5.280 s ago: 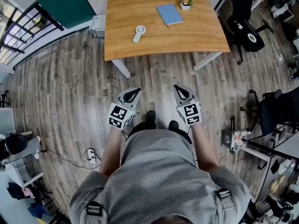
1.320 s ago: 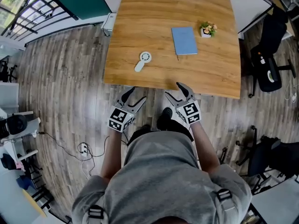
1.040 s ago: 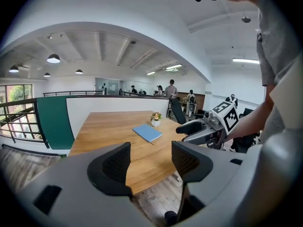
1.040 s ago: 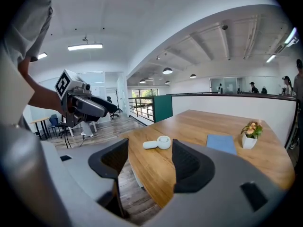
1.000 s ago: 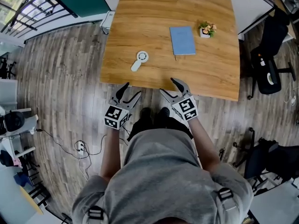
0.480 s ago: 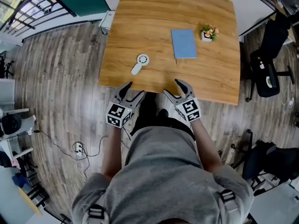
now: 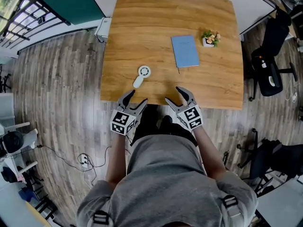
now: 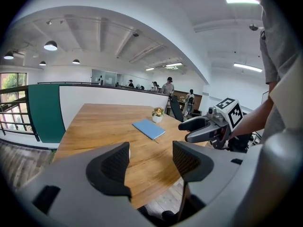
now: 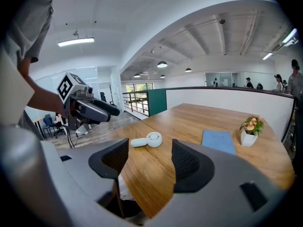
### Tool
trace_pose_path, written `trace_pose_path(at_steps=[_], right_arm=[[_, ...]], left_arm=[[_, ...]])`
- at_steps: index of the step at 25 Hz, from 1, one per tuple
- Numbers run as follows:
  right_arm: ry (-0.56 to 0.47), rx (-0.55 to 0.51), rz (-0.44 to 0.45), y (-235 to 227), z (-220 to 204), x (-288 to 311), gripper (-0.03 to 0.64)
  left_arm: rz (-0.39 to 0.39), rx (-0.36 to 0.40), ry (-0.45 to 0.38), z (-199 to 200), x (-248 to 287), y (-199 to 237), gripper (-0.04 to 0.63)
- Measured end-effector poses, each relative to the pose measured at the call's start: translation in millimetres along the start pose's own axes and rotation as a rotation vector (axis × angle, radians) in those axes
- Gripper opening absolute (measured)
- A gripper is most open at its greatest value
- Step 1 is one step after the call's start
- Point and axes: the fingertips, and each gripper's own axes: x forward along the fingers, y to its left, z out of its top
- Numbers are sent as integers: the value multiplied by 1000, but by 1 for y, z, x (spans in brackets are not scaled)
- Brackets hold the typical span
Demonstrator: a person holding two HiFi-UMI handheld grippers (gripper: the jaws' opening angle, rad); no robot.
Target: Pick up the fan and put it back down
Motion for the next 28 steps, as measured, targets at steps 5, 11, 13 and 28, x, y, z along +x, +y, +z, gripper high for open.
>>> trace_pose_path(at_steps=[5, 11, 13, 28], right_arm=[[23, 26, -15, -7, -4, 16, 295], [48, 62, -26, -14, -15, 33, 295], [62, 73, -24, -14, -20, 39, 295], [105, 123, -11, -21, -31, 74, 295]], left_arm=[[-26, -8, 29, -5, 15, 18, 290], [-53, 18, 79, -15, 40, 34, 298], [-63, 17, 90, -18, 47, 37, 302], [-32, -38, 101, -35, 103, 83, 357]])
